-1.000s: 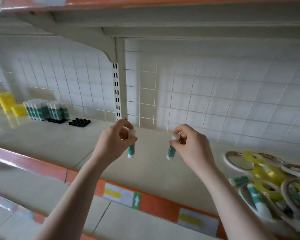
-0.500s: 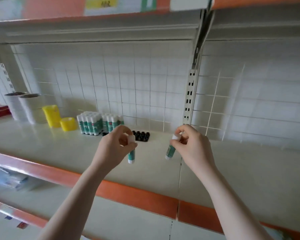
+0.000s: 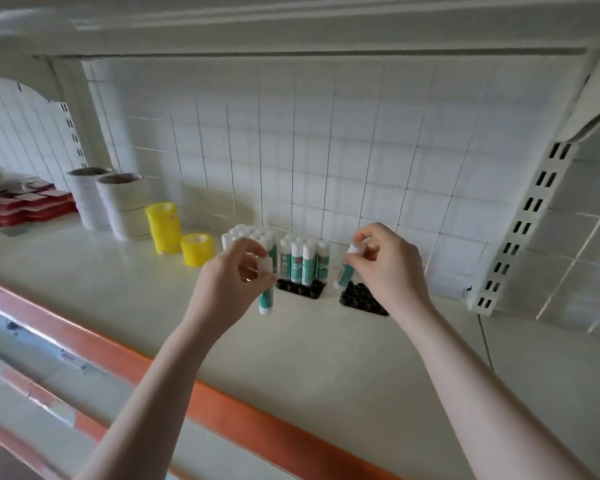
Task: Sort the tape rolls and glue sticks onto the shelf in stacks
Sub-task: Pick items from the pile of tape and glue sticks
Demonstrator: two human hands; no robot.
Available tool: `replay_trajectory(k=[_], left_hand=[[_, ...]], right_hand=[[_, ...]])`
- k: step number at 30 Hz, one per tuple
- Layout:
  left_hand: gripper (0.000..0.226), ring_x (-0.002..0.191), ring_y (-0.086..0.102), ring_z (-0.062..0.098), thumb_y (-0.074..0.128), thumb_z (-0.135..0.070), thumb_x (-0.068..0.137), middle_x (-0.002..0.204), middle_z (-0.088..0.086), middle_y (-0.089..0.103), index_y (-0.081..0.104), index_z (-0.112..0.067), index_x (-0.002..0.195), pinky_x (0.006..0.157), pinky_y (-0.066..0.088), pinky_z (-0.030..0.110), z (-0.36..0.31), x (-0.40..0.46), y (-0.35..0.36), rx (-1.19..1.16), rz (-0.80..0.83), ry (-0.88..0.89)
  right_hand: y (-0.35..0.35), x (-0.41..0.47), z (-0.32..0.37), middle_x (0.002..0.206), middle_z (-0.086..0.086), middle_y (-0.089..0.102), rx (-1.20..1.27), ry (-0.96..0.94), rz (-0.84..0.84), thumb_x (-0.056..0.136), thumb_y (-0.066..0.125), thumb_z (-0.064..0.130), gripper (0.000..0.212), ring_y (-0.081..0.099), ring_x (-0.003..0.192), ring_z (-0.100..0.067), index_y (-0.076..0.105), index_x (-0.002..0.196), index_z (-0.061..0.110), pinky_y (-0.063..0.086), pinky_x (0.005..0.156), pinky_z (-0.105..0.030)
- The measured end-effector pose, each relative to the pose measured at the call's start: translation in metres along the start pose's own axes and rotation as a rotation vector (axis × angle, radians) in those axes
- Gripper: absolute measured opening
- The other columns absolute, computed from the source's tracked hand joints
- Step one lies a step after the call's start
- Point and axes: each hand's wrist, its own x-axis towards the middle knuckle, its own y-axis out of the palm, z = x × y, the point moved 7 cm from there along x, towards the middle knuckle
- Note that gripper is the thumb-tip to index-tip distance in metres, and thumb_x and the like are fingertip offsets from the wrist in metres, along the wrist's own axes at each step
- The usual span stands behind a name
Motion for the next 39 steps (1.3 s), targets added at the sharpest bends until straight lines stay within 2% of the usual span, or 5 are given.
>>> replay_trajectory(k=[6,22,29,35,39], left_hand=[[0.029,0.067,0.06,0.0,0.076,-0.008,0.071,0.072,-0.011,0.063,0.056,-0.024,0.084,0.056,0.04,0.005,0.029,0.023,-0.008,-0.033,0.021,-0.001],[0.034,0.066,0.063,0.007,0.078,-0.012,0.068,0.076,-0.007,0.066,0.055,-0.031,0.084,0.069,0.055,0.036,0.049,0.054,0.002,-0.098,0.129,0.126],[0.041,0.066,0.061,0.006,0.079,-0.013,0.068,0.073,-0.01,0.063,0.05,-0.04,0.08,0.069,0.054,0.033,0.049,0.055,0.008,-0.099,0.122,0.131],[0.031,0.066,0.061,0.005,0.078,-0.012,0.069,0.072,-0.013,0.062,0.056,-0.025,0.085,0.068,0.054,0.03,0.044,0.058,0.011,-0.079,0.14,0.145],[0.029,0.068,0.06,0.002,0.076,-0.009,0.07,0.072,-0.016,0.061,0.055,-0.024,0.084,0.063,0.049,0.017,0.03,0.067,0.009,-0.057,0.138,0.2]], right_hand=[[0.059,0.024,-0.007,0.078,0.001,0.062,-0.028,0.047,0.061,0.08,0.069,0.013,0.013,0.058,0.076,-0.02,0.06,0.09,0.016,0.033,0.059,-0.025],[0.085,0.034,-0.015,0.09,-0.005,0.067,-0.157,0.06,-0.044,0.079,0.068,0.007,0.019,0.062,0.081,-0.022,0.071,0.097,0.013,0.047,0.074,-0.031],[0.087,0.028,-0.015,0.087,-0.007,0.066,-0.11,-0.017,-0.125,0.078,0.069,0.0,0.023,0.063,0.078,-0.025,0.073,0.098,0.01,0.048,0.072,-0.031],[0.087,0.022,-0.012,0.093,-0.005,0.066,-0.2,-0.098,-0.109,0.082,0.067,0.009,0.024,0.063,0.078,-0.027,0.07,0.106,0.015,0.044,0.065,-0.029],[0.068,0.023,-0.008,0.097,-0.007,0.065,-0.251,-0.112,-0.178,0.087,0.063,0.018,0.03,0.063,0.085,-0.029,0.066,0.117,0.018,0.047,0.068,-0.034]])
